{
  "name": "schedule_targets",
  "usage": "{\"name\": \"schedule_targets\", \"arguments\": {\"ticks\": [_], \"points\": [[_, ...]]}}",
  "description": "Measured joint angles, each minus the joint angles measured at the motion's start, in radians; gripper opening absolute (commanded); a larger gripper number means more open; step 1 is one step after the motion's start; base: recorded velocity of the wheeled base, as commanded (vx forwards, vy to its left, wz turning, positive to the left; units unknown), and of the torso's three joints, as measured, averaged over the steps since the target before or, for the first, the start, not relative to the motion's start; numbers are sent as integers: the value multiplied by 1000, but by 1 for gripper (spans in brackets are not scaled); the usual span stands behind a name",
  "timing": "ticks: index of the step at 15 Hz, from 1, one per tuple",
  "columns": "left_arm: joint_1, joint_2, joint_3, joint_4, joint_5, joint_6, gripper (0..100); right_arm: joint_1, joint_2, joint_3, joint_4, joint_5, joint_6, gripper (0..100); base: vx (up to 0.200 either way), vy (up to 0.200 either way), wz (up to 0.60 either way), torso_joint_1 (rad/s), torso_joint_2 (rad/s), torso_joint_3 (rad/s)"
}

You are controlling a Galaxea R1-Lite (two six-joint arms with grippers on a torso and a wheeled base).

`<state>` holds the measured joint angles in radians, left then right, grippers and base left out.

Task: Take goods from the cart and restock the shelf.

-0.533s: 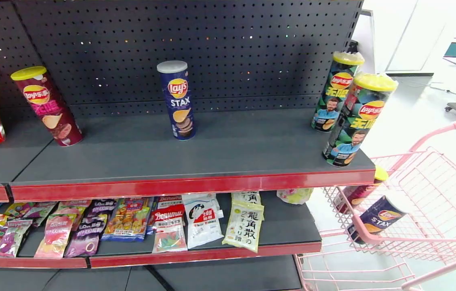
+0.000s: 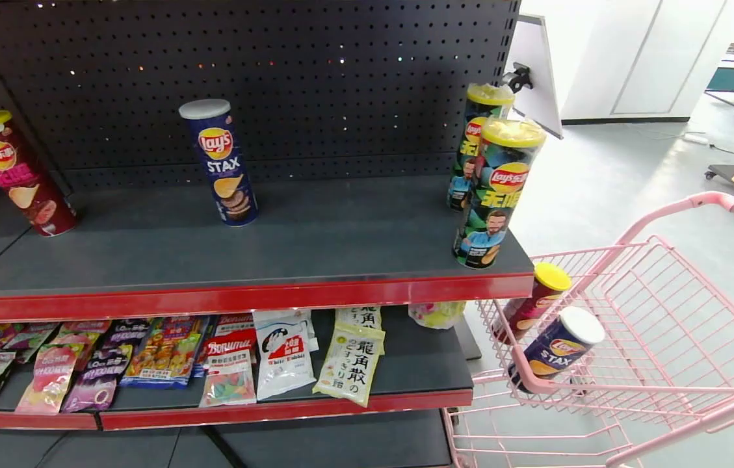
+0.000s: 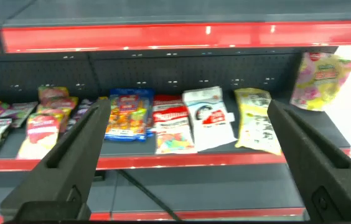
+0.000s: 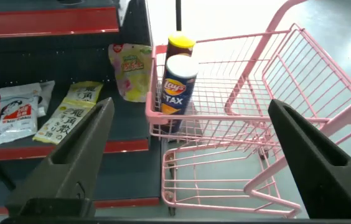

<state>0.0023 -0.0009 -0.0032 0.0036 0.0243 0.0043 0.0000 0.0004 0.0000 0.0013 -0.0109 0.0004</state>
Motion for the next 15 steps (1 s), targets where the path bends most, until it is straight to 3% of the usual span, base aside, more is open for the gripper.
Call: {"name": "schedule_targets", "arguments": {"ticks": [7,15], "points": [[-1,0,0,0,0,0,100,0,0,0,1,0,1,100,0,0,0,0,0,0],[-1,0,0,0,0,0,100,0,0,0,0,0,2,100,0,0,-600,2,5,3]]}}
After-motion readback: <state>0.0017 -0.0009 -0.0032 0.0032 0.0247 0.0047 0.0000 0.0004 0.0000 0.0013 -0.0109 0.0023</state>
